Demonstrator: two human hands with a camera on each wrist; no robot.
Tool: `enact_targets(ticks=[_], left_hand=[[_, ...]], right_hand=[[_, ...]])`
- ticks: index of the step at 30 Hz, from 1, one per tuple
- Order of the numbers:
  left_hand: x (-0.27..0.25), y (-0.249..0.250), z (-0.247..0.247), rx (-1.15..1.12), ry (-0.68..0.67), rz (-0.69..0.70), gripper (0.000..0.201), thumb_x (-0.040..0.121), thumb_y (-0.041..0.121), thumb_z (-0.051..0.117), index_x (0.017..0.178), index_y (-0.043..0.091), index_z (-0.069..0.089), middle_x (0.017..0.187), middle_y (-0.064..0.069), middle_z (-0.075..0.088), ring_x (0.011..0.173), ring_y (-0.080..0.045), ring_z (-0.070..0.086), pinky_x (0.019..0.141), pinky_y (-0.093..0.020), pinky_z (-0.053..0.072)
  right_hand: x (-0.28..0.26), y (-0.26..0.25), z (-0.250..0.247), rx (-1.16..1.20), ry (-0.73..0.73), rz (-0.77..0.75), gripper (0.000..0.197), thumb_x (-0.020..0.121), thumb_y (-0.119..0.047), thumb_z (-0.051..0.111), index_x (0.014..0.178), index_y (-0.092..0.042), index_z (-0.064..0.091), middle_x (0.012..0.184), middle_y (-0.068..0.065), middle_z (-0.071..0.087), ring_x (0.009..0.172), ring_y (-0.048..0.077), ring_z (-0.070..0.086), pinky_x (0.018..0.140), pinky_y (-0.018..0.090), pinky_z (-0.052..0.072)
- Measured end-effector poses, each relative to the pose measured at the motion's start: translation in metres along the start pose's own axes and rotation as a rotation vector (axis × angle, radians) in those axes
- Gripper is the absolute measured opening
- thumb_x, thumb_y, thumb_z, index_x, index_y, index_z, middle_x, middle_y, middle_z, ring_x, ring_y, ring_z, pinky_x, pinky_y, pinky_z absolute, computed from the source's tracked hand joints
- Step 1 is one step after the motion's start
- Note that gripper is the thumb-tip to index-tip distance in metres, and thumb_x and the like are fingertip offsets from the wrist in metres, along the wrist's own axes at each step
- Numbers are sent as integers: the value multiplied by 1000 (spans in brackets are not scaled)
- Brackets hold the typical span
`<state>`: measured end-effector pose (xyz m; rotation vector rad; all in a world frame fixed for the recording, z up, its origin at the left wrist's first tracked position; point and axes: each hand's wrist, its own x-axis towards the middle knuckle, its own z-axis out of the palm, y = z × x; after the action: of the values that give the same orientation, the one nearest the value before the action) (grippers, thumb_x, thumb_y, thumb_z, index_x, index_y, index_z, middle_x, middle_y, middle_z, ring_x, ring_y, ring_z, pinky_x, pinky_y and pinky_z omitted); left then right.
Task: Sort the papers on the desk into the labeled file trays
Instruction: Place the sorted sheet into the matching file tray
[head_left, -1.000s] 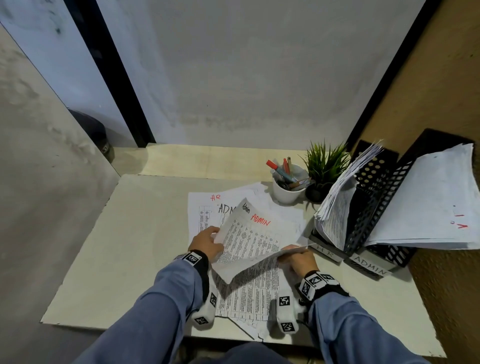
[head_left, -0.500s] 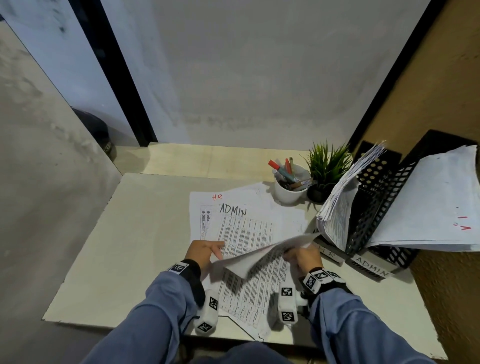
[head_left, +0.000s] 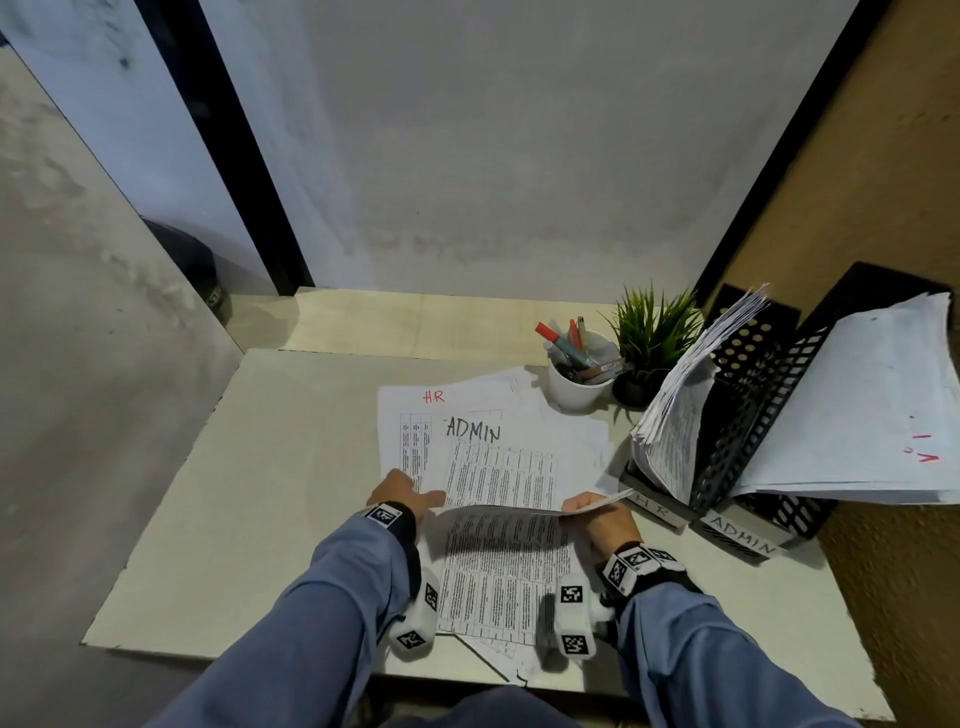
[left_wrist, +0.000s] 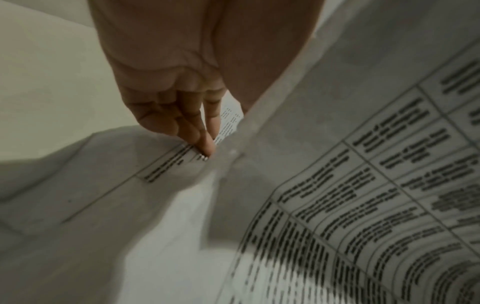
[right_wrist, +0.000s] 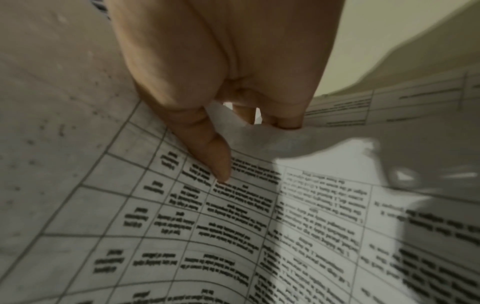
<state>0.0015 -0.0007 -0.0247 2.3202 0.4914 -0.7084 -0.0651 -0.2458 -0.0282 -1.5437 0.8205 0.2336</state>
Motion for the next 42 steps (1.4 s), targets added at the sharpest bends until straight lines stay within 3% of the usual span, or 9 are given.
enact_targets(ticks=[4,9,14,21,24,28,31,36,42], left_hand=[[-4,5,4,38,-19,19,29,74,33,76,75,10,58,80,-7,58,82,-24,57,75,-29,45],[-10,1,7,-160,17,21,44,74,20,78,97,8,43,90,-5,48,80,-22,48,66,-24,39],[-14,-1,6,-205,-13,140,7,84,11,67,85,11,60,77,-1,59,71,-20,54,64,-22,42],[-17,-16,3,-538,-40,210,44,69,-25,53,45,11,61,52,-4,54,58,-21,49,57,-26,41],[-16,-21,4,-737,-118,109,40,65,-33,45,49,-3,66,79,-19,67,79,-37,62,74,-41,54],[-25,-13,3,-820,-166,62,36,66,-29,44,47,-5,61,81,-22,66,80,-36,60,76,-41,54],[-25,-8,2,-786,-98,28,35,77,-19,42,51,2,53,67,-14,56,76,-27,51,75,-31,42],[-43,3,-9,-938,-373,108,46,96,56,31,114,28,62,125,3,61,113,-16,57,102,-40,41],[-72,41,-28,-819,-44,385,27,86,-5,59,112,3,58,97,-7,67,67,-3,68,56,-12,52]], right_hand=[[5,4,-2,6,12,1,40,75,20,50,51,-10,61,52,5,59,41,13,52,36,12,39],[4,14,4,111,58,5,48,72,19,50,38,-12,64,56,11,60,58,23,55,60,31,46],[0,14,9,241,75,1,44,69,24,45,43,-8,62,48,11,58,50,24,52,45,25,45],[-13,-4,-1,292,80,-44,37,78,25,38,57,-1,55,58,11,66,54,22,52,39,10,44],[-13,-9,-2,288,96,-27,31,85,20,40,73,-1,60,95,25,64,66,23,56,46,2,42],[-17,-17,-2,-105,139,-5,26,90,-4,49,109,-16,62,116,3,64,111,20,59,85,11,42],[-17,-15,-1,-83,121,60,19,90,-2,48,80,-17,54,104,11,65,112,33,57,92,33,46],[-36,-35,7,327,-44,-16,32,70,25,55,93,3,54,95,17,63,89,32,61,72,26,55],[-57,-82,16,169,21,-290,16,83,6,61,95,-4,62,89,7,66,78,19,63,58,16,52]])
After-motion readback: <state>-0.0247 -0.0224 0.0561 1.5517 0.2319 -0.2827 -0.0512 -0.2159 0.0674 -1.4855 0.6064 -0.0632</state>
